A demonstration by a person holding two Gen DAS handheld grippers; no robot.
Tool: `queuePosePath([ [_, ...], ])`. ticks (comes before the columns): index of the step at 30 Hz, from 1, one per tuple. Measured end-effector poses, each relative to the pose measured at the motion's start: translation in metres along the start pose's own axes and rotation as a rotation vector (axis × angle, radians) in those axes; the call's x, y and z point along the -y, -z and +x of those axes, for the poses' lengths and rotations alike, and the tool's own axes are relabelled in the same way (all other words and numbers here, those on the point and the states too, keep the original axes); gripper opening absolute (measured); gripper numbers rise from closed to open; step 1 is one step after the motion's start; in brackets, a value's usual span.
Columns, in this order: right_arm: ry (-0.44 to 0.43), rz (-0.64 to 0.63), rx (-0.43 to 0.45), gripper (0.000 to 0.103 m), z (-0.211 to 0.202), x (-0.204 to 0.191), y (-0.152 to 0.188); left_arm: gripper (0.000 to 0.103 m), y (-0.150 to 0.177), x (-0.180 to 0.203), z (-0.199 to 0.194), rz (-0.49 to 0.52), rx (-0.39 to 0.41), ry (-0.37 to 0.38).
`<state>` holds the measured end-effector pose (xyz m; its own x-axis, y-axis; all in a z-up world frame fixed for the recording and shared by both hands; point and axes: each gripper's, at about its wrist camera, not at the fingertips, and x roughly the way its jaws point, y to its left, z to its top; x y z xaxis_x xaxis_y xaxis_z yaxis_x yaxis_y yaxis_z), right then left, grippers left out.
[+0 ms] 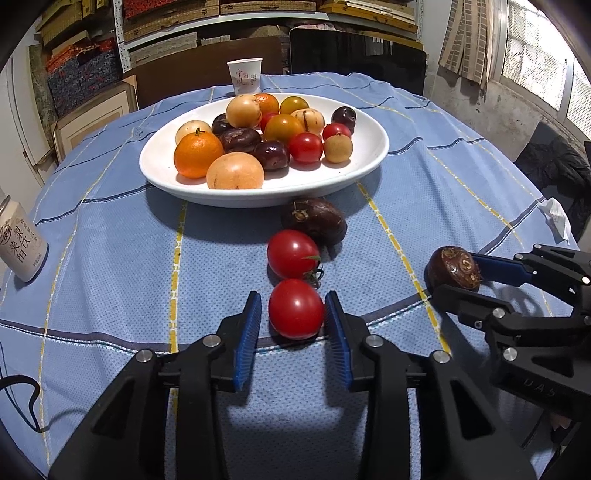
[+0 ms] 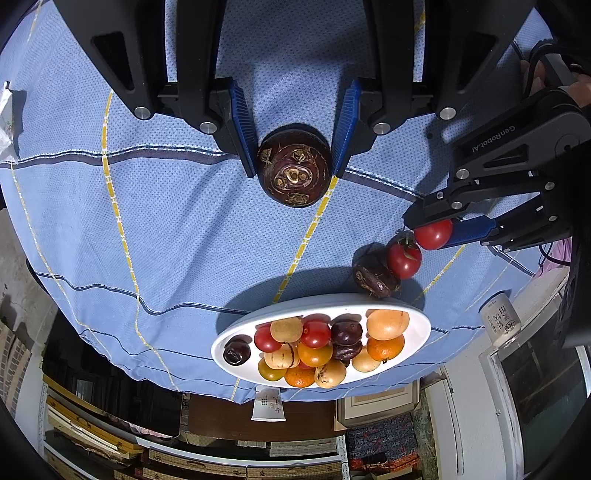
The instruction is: Organize fruits
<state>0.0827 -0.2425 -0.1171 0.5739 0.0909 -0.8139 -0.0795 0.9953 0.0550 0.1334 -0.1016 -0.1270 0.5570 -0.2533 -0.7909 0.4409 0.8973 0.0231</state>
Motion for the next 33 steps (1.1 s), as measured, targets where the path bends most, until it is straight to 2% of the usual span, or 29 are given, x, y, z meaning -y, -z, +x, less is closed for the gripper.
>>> queuePosePath([
  [3,-0.002,0.001,0.0,0.042,0.0,0.0,0.0,0.037,0.0,-0.001,-0.001,-0.003,0.002,0.002],
  [4,-0.001,0.001,0.0,0.042,0.0,0.0,0.0,0.034,0.001,-0.003,-0.002,-0.012,0.004,0.01],
  [5,0.0,0.001,0.0,0.042,0.0,0.0,0.0,0.027,0.001,-0.006,-0.002,-0.026,0.006,0.01],
  [9,-0.003,0.038,0.029,0.041,-0.006,0.008,0.0,0.027,0.001,-0.021,-0.01,-0.098,0.019,0.023],
  [14,-0.039,0.002,0.094,0.041,-0.027,0.009,-0.004,0.027,-0.002,-0.032,-0.044,-0.105,0.065,0.055],
  [17,-0.037,-0.026,0.137,0.041,-0.04,0.012,-0.021,0.027,-0.024,-0.042,-0.065,-0.117,0.096,0.085],
  [21,-0.028,-0.055,0.175,0.041,-0.048,0.019,-0.068,0.027,-0.067,-0.048,-0.074,-0.091,0.136,0.072],
  [25,-0.031,-0.074,0.186,0.041,-0.039,0.024,-0.112,0.027,-0.112,-0.051,-0.058,-0.067,0.147,0.045],
  [28,-0.03,-0.093,0.183,0.041,-0.017,0.024,-0.138,0.027,-0.14,-0.057,-0.028,-0.076,0.117,0.029],
  [33,-0.064,-0.094,0.15,0.043,0.031,0.03,-0.166,0.03,-0.163,-0.071,0.026,-0.129,0.037,0.042],
])
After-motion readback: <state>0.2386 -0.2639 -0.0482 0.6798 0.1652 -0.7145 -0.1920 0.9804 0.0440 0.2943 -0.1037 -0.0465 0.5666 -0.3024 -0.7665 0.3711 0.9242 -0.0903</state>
